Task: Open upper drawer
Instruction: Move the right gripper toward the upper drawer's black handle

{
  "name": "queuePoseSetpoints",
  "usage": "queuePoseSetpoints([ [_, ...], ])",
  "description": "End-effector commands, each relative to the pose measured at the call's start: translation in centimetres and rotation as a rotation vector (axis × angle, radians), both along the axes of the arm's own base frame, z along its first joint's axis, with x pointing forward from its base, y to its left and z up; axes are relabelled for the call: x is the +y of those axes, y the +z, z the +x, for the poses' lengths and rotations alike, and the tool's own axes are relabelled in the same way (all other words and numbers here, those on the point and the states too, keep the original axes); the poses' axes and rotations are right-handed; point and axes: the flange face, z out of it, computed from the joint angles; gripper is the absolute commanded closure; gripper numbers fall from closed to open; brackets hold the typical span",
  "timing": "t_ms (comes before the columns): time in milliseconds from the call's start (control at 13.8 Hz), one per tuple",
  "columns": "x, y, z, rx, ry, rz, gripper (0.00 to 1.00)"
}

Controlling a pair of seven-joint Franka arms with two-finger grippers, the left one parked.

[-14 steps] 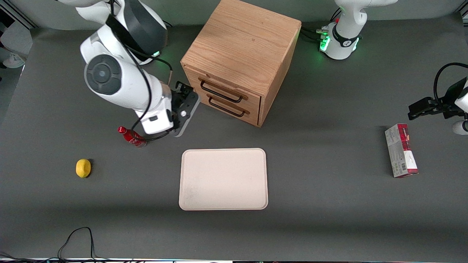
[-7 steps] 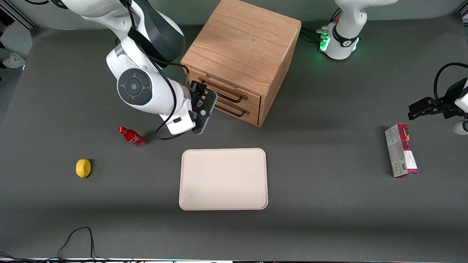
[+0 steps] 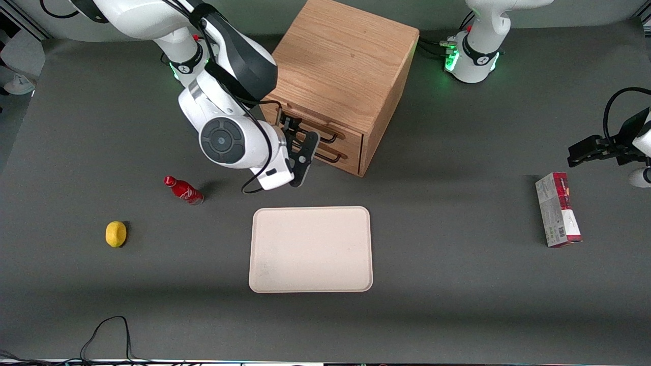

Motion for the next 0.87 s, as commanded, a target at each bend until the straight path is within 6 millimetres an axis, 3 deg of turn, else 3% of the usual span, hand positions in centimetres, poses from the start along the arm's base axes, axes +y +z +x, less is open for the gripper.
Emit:
queuePoseSetpoints([
  [0, 0.8, -0.4, -0.7, 0.019, 0.023, 0.012, 0.0],
  [145, 1.8, -0.8, -1.5, 0.024, 0.038, 0.003, 0.0],
  [507, 1.9, -3.0, -1.9, 0.024, 0.029, -0.002, 0.0],
  [797, 1.9, -3.2, -2.0, 0.024, 0.029, -0.005, 0.0],
])
